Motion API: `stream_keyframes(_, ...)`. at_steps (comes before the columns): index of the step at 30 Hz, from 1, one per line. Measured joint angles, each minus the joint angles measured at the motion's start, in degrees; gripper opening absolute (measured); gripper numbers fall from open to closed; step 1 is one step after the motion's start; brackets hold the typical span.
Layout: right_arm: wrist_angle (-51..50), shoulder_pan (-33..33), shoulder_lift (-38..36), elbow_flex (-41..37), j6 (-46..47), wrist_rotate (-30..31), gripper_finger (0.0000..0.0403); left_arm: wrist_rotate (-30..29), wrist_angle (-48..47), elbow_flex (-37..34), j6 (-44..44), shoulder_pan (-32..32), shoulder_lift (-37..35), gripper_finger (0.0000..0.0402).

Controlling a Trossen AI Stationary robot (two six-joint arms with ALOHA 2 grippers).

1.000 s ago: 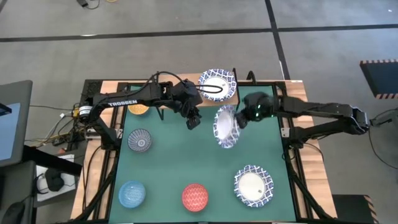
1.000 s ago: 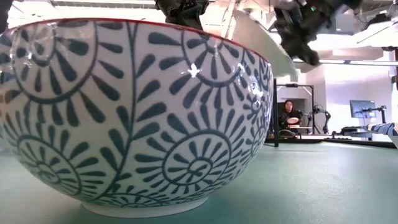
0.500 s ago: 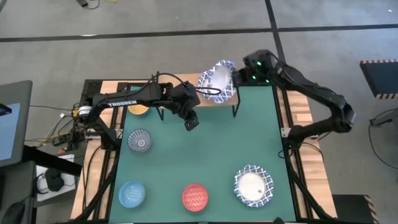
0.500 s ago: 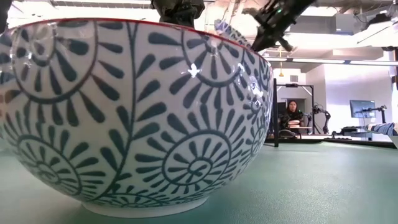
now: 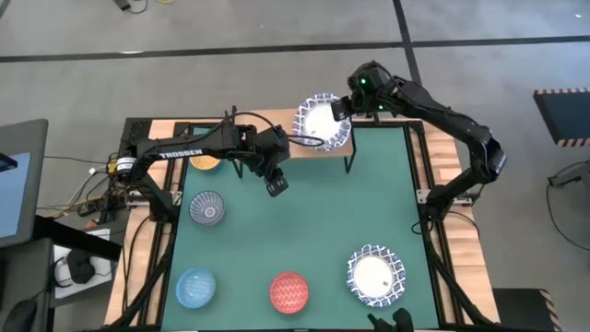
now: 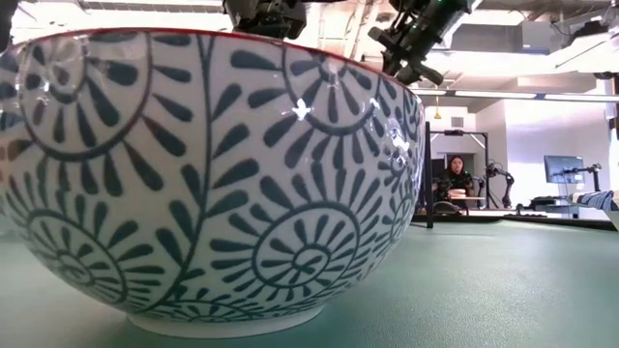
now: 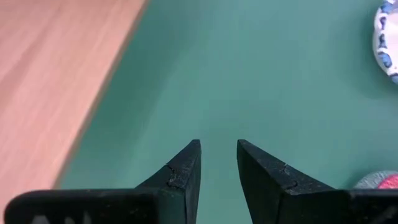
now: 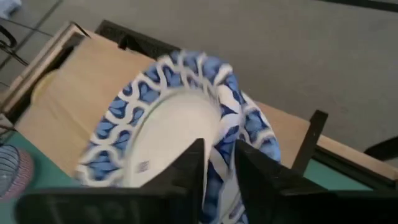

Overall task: Place and stack bowls onto a shelf
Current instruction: Stack the top white bowl on top of the other white bowl on the shelf

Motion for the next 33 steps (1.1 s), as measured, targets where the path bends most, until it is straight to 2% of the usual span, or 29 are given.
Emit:
stream_keyframes(6,-0.4,-0.8,-1.6,0.5,-0.3,0.0,0.0207,0.0,0.4,0.0,0.2,-0.1,0.0,0.0088)
stream_keyframes(10,-2.7,-1.0,-3.3,0.5,-0.9,0.0,0.0233,-1.5,0.5,0.0,0.4,-0.1,0.0,0.0088)
stream_keyframes(14,-3.6,0.0,-5.3,-0.4,-2.7,-0.1,0.0232,-2.4,1.8,0.0,0.4,-0.1,0.0,0.0088)
stream_keyframes(19,-4.9,1.9,-3.9,-3.3,-2.4,-4.1,0.0218,-2.6,5.3,0.0,1.0,-0.1,0.0,0.0088)
stream_keyframes(26,-2.4,3.0,-3.0,-9.8,-0.9,-3.2,0.0206,-2.4,5.2,0.0,0.6,-0.4,0.0,0.0088)
stream_keyframes(33,-2.6,2.0,-5.6,-10.1,-0.9,-3.1,0.0203,-2.4,5.2,0.0,-0.1,-1.5,0.0,0.0088)
